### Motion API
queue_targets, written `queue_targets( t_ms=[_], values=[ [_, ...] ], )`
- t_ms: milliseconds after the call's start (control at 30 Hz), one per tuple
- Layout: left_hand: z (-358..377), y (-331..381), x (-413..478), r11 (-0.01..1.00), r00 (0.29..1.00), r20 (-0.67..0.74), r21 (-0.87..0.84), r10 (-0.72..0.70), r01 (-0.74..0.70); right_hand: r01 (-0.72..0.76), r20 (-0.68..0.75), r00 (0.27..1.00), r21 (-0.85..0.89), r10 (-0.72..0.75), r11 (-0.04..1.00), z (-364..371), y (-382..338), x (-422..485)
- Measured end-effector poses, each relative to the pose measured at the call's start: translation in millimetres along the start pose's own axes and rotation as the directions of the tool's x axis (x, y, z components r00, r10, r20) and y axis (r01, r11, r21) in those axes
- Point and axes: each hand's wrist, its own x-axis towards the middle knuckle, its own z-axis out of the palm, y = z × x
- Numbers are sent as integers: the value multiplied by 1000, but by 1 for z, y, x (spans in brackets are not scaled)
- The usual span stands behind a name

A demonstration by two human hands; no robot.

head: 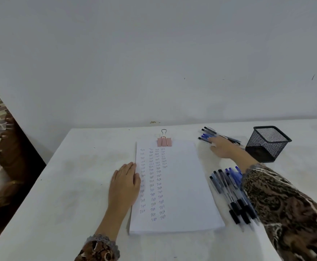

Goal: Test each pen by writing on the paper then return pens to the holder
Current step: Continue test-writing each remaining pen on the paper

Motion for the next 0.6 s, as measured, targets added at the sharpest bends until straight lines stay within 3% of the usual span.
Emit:
queue_targets(
  t_ms=[133, 300, 333, 367, 400, 433, 500, 567, 600],
  values=[
    [1, 0, 0, 1000, 1000, -11, -1, 0, 0, -15, -196, 981, -75, 0, 997, 26, 20, 22],
    [1, 0, -1, 1000, 1000, -13, -11, 0, 0, -85, -290, 957, -181, 29, 980, 27, 8, 16],
    [0, 0, -1, 1000, 1000, -15, -11, 3, -3, -56, -337, 941, -115, 14, 992, 23, 4, 14],
    [0, 0, -1, 1000, 1000, -16, -12, 5, -5, 15, -375, 927, 61, 9, 998, 17, -2, 12],
    [0, 0, -1, 1000, 1000, -15, -11, 7, -7, 114, -379, 925, 325, 19, 939, 11, -10, 9],
    [0, 0, -1, 1000, 1000, -13, -10, 6, -6, 205, -355, 935, 594, 24, 778, 6, -19, 5],
    [0, 0, 0, 1000, 1000, -11, -16, 2, -2, 269, -286, 958, 919, 17, 290, -1, -40, -7],
    [0, 0, 0, 1000, 1000, -8, -16, -2, 1, 142, -153, 988, 965, -34, -221, 3, -63, -19],
    [0, 0, -1, 1000, 1000, -7, -15, -3, 3, 74, -107, 993, 911, -57, -407, 10, -73, -24]
  ],
)
